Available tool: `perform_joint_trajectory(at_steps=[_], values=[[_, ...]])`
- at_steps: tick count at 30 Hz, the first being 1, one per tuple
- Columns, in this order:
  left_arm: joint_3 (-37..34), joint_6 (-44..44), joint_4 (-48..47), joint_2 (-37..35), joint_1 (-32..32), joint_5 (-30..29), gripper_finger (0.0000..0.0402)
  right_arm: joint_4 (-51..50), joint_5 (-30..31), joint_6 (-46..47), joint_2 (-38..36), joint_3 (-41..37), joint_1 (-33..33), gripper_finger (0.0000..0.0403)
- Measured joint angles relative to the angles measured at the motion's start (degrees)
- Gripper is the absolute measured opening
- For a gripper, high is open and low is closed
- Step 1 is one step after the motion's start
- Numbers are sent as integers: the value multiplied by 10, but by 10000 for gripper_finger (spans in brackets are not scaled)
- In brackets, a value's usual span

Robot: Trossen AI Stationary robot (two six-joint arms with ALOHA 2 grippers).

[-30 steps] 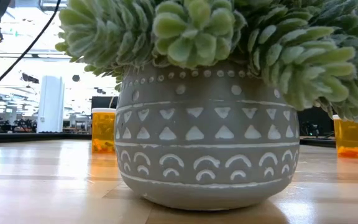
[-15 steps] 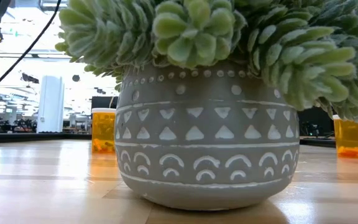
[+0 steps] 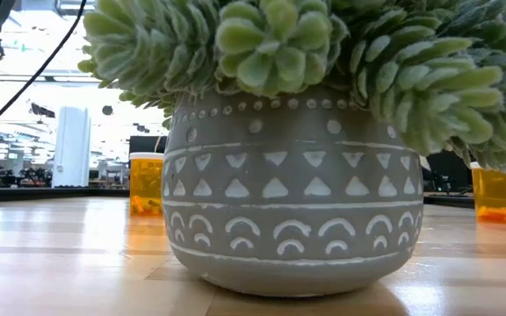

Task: Pick and place pill bottles into a basket
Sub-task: Put the orange pill bottle into the green bin

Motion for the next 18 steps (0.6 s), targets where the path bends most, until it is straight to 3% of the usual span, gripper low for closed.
perform_joint_trajectory(at_steps=[7, 13, 18], values=[[3, 11, 18, 0, 0, -4, 247, 0, 0, 0, 0, 0, 0, 260], [60, 19, -52, -8, 0, 15, 247, 0, 0, 0, 0, 0, 0, 260], [94, 29, -85, -55, -6, 16, 247, 0, 0, 0, 0, 0, 0, 260]])
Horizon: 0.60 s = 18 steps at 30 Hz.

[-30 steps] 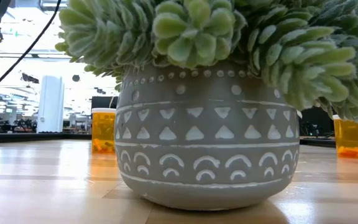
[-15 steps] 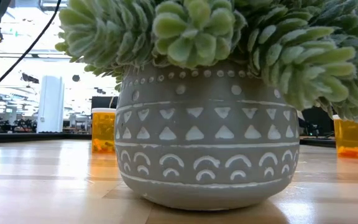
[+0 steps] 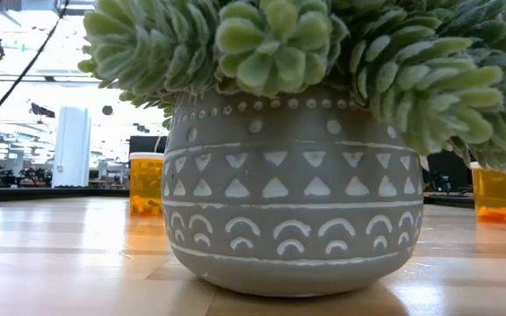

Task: Pick and place pill bottles into a basket
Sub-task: Put the orange pill bottle into the green bin

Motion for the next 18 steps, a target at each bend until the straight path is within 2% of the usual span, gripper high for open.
perform_joint_trajectory(at_steps=[6, 10, 18], values=[[-12, -5, -71, -98, -30, 0, 248, 0, 0, 0, 0, 0, 0, 260], [-32, -40, -127, -163, -72, -8, 248, 0, 0, 0, 0, 0, 0, 260], [-139, -122, -134, -252, -186, -70, 248, 0, 0, 0, 0, 0, 0, 260]])
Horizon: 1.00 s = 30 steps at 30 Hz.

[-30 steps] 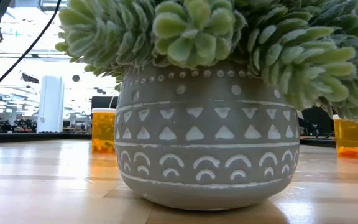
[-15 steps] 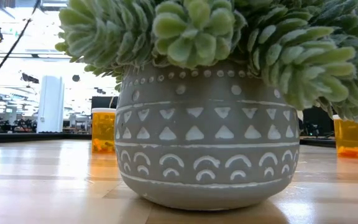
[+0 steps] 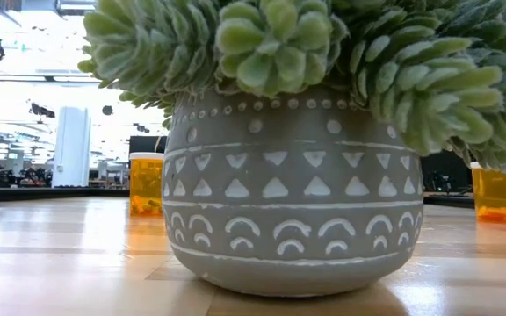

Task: Pick and place pill bottles into a basket
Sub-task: Put the orange pill bottle into the green bin

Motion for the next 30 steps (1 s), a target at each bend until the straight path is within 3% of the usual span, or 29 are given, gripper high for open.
perform_joint_trajectory(at_steps=[10, 22, 30], values=[[-117, -92, 47, -2, -93, -13, 248, 0, 0, 0, 0, 0, 0, 260], [-140, -109, 134, -2, -144, 44, 248, 0, 0, 0, 0, 0, 0, 260], [-140, -94, 134, -2, -146, 59, 252, 0, 0, 0, 0, 0, 0, 260]])
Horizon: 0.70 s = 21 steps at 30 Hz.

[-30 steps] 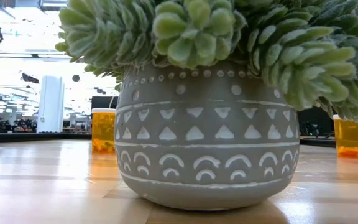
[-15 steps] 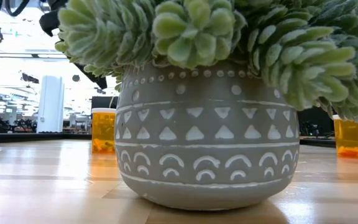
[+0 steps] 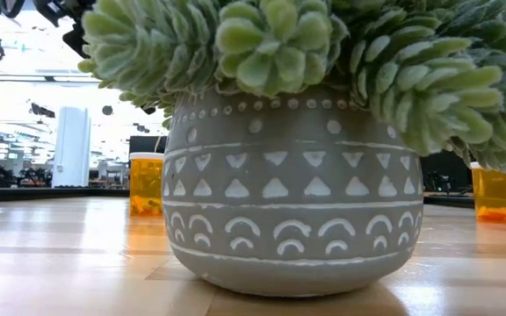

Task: Pick and place pill bottles into a basket
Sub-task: Put the orange pill bottle into the green bin

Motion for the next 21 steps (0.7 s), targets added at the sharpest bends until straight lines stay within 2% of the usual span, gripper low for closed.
perform_joint_trajectory(at_steps=[10, 13, 21], values=[[1, 6, 0, 4, 1, -25, 308, 0, 0, 0, 0, 0, 0, 260], [1, -6, -8, 33, 1, -21, 315, 0, 0, 0, 0, 0, 0, 260], [11, 16, -34, 155, -3, 36, 316, 0, 0, 0, 0, 0, 0, 260]])
